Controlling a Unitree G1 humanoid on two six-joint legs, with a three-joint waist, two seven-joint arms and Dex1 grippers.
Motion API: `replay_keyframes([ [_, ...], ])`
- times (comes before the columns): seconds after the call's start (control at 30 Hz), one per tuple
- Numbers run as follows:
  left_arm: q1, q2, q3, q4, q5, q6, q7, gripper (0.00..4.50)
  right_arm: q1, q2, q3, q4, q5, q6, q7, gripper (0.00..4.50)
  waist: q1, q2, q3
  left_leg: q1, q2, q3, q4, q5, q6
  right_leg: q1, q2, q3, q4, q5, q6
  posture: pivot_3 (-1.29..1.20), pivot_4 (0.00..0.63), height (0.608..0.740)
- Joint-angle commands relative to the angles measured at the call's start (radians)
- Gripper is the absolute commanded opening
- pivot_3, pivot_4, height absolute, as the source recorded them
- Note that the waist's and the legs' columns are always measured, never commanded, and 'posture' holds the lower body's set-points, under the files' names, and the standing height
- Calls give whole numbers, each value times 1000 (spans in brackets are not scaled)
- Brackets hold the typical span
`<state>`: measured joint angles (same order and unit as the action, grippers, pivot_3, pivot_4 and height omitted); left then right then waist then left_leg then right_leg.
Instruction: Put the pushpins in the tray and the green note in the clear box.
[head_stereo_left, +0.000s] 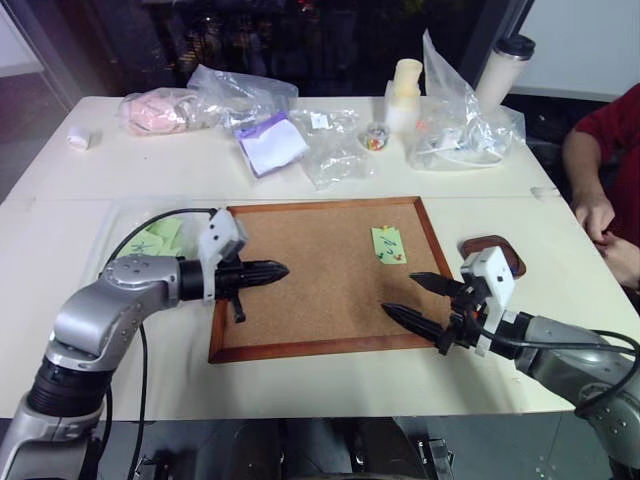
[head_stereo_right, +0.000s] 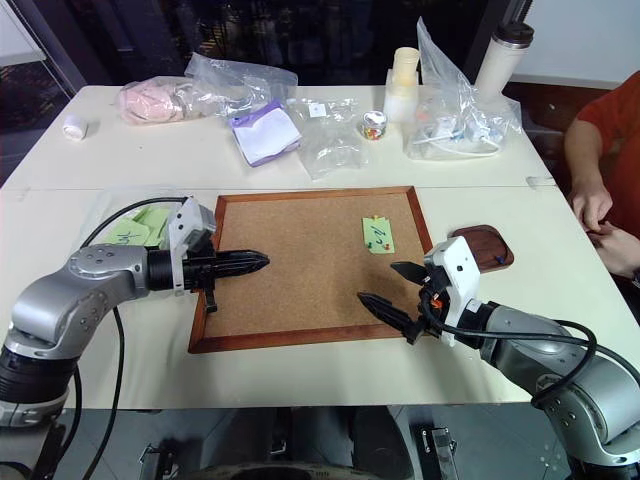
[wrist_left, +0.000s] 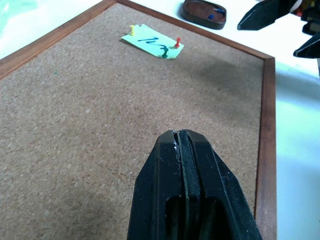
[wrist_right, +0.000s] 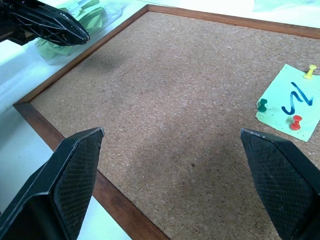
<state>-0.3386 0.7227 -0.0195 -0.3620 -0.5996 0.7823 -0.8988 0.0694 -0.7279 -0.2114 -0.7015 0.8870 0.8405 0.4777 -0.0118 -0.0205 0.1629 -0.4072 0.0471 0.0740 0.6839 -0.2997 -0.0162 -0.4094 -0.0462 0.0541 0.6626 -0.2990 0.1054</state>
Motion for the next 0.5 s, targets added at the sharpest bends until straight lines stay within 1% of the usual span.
replay_keyframes([
  [0.03, -2, 2, 21, -28, -9, 0, 10, 49, -13, -5, -11, -11, 8, -3, 6, 4500, 0, 0, 0, 0, 0, 0, 0, 0, 0, 0, 0, 0, 0, 0, 0, 0, 150, 734],
  [0.3, -19, 3, 21, -18, -23, 2, 2, 49, -18, 5, -11, -11, 8, 2, -11, 4500, 0, 0, 0, 0, 0, 0, 0, 0, 0, 0, 0, 0, 0, 0, 0, 0, 150, 734],
  [0.5, -67, -9, 11, 5, -18, -10, -4, 49, -37, 7, -8, 9, 1, 0, -16, 4500, 1, 0, 0, 0, 0, 0, 0, 0, 0, 0, 0, 0, 0, 0, 0, 0, 150, 734],
])
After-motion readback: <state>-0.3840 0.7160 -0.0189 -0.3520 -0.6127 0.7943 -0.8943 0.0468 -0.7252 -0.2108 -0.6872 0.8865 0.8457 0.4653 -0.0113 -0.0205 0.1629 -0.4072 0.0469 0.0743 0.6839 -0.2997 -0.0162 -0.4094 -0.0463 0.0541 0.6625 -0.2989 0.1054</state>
